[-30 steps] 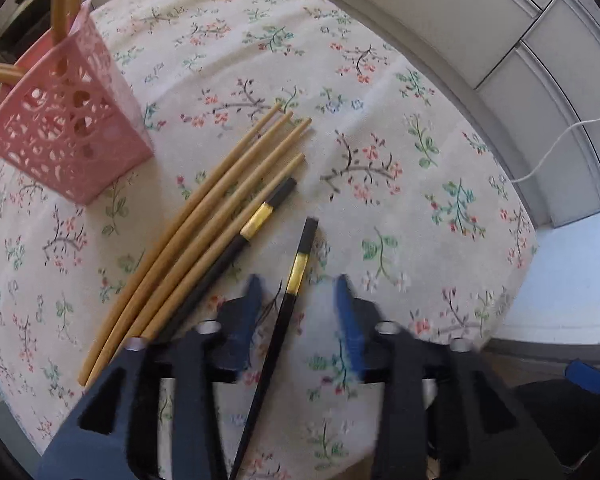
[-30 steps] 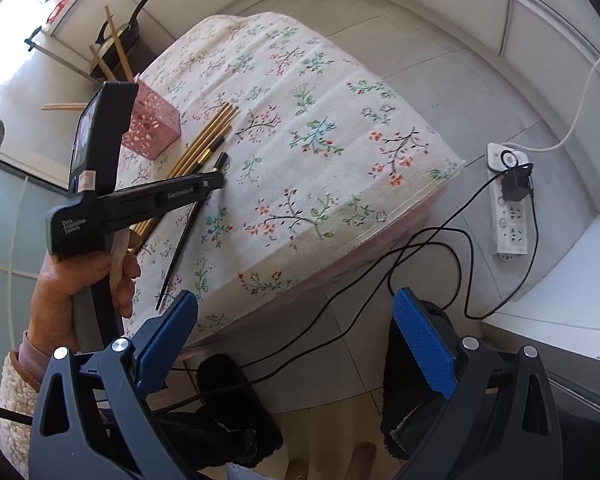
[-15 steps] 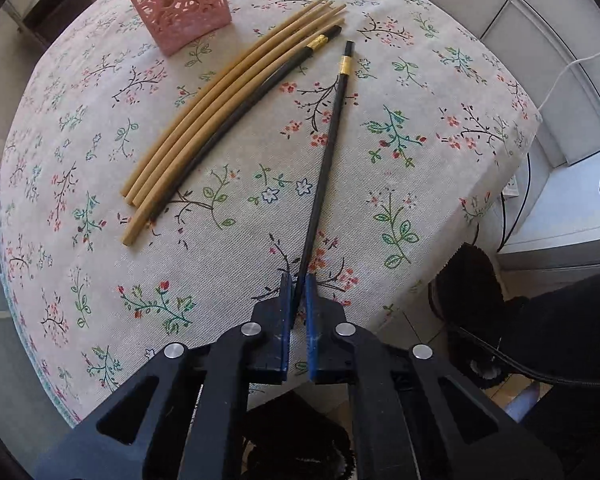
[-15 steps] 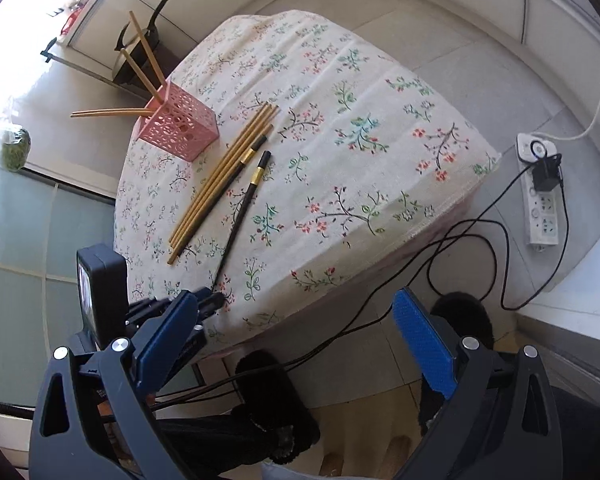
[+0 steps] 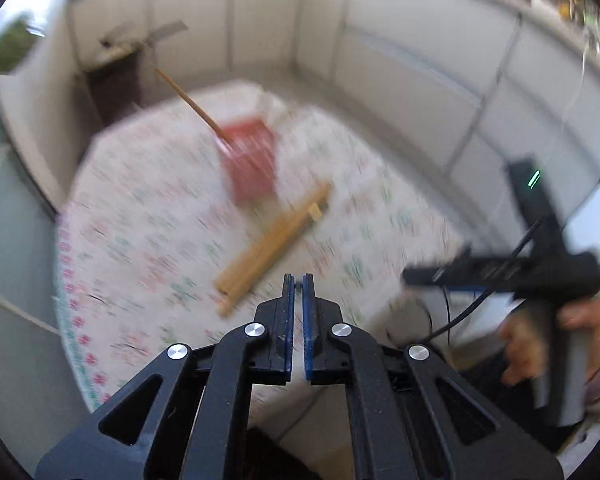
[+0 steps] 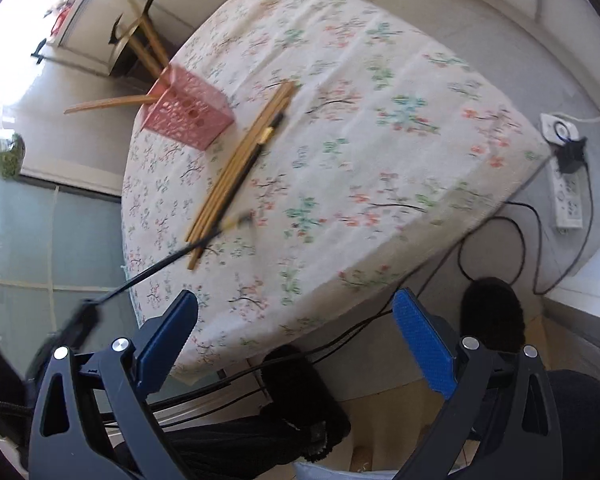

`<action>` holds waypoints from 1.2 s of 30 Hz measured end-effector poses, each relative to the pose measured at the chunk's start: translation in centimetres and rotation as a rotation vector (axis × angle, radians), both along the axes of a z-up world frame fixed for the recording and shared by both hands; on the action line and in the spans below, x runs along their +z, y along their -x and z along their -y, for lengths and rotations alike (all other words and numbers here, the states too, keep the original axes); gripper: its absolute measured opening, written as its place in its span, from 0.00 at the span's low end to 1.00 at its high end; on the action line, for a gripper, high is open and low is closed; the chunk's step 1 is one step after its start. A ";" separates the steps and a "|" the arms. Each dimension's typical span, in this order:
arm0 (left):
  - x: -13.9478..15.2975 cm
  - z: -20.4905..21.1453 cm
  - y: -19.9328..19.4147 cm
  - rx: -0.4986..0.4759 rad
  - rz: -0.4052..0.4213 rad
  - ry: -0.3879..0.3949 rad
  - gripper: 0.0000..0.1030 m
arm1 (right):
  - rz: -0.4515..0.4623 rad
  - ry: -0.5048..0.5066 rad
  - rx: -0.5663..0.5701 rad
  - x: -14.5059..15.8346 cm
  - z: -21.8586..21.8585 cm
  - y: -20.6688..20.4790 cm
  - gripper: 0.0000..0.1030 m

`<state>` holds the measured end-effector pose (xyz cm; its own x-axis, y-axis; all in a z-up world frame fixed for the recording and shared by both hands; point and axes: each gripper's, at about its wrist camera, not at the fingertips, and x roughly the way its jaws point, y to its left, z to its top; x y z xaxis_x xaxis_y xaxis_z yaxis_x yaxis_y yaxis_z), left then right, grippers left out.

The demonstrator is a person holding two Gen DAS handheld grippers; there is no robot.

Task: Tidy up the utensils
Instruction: 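Carry the black chopstick above the holder with the left gripper while the right gripper reaches toward the pile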

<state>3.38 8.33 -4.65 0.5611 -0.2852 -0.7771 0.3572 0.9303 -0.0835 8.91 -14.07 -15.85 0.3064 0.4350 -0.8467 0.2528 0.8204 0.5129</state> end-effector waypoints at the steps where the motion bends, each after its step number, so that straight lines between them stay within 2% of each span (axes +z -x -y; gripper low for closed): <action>1: 0.8 -0.5 0.0 0.017 0.027 0.004 0.03 | 0.035 0.032 0.035 0.4 -1.4 -0.5 0.93; 4: 2.8 -2.8 0.8 0.076 0.110 0.037 0.03 | 0.196 0.219 0.220 1.9 -6.4 -2.0 0.92; 6: 3.9 -4.6 1.6 0.122 0.164 0.054 0.03 | 0.367 0.423 0.435 2.3 -10.7 -2.4 0.88; 7: 4.1 -5.0 1.7 0.135 0.178 0.063 0.03 | 0.421 0.482 0.545 2.0 -12.2 -2.5 0.80; 9: 5.2 -6.5 2.2 0.167 0.211 0.087 0.03 | 0.471 0.534 0.770 0.8 -14.9 -2.9 0.66; 11: 6.2 -7.5 2.8 0.188 0.240 0.104 0.03 | 0.439 0.510 0.856 -0.4 -15.4 -4.1 0.57; 13: 6.5 -8.0 3.0 0.194 0.256 0.118 0.03 | 0.416 0.473 0.877 -1.0 -15.4 -5.6 0.54; 15: 6.7 -8.4 3.0 0.196 0.266 0.135 0.03 | 0.433 0.456 0.899 -1.2 -15.4 -6.5 0.54; 20: 6.4 -8.4 2.8 0.190 0.261 0.155 0.03 | 0.426 0.476 1.083 -2.7 -17.0 -7.4 0.54; 21: 6.5 -8.4 2.8 0.191 0.261 0.156 0.03 | 0.407 0.453 1.111 -3.0 -17.0 -7.7 0.54; 25: 6.2 -8.2 2.5 0.186 0.250 0.158 0.03 | 0.377 0.411 1.159 -3.9 -16.7 -8.4 0.54; 29: 6.0 -8.0 2.2 0.183 0.242 0.158 0.03 | 0.377 0.420 1.172 -4.2 -16.5 -9.2 0.54; 33: 5.8 -7.8 2.1 0.182 0.232 0.158 0.03 | 0.315 0.426 1.211 -5.2 -16.9 -9.9 0.54; 36: 5.7 -8.0 2.1 0.183 0.226 0.161 0.03 | 0.331 0.431 1.219 -5.5 -17.1 -9.7 0.54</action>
